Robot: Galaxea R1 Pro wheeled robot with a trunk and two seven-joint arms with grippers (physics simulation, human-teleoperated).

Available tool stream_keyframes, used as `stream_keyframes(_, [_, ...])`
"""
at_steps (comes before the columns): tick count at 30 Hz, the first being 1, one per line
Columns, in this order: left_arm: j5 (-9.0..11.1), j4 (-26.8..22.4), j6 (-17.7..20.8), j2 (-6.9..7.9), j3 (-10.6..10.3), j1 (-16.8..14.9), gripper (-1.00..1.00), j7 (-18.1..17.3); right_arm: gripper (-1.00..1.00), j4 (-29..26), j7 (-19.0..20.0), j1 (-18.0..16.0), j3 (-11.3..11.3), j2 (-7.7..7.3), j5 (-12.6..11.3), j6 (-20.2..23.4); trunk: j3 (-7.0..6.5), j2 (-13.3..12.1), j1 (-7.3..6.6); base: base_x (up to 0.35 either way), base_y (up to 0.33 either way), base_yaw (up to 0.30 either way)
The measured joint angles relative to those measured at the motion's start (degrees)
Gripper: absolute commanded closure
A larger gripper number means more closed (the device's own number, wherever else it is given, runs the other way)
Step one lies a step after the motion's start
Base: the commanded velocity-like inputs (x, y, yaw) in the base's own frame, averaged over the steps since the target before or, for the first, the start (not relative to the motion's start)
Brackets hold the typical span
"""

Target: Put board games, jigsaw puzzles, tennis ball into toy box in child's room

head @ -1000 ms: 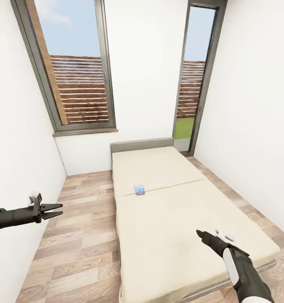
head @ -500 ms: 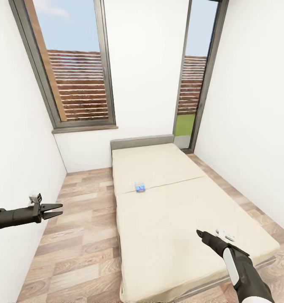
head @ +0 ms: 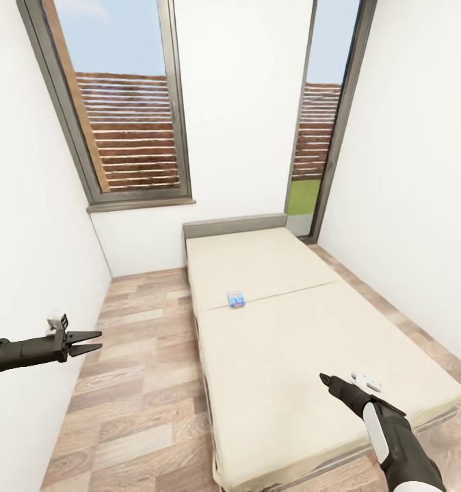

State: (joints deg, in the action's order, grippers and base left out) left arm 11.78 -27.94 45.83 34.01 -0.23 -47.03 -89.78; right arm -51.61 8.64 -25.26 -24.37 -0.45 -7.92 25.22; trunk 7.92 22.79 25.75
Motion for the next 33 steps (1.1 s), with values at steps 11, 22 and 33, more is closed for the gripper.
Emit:
stream_keyframes(11, [0.0, 0.03, -0.03, -0.03, 0.0, 0.0, -1.0, 0.01, -1.0, -0.1, 0.0, 0.01, -0.01, 0.1, 0.0, 0.02, 0.65, 0.01, -0.01, 0.053, 0.036, -0.217])
stream_keyframes(22, [0.08, 0.02, -0.03, 0.03, 0.03, -0.01, -1.0, 0.01, -1.0, -0.11, 0.0, 0.01, -0.01, 0.14, 0.0, 0.02, 1.07, 0.01, 0.0, 0.055, 0.001, -0.252])
stream_keyframes(33, [0.07, 0.01, -0.03, 0.05, 0.04, -0.01, -1.0, 0.0, -1.0, -0.1, 0.0, 0.01, 0.0, 0.09, -0.01, 0.0, 1.25, 0.01, 0.0, 0.004, 0.053, -0.269])
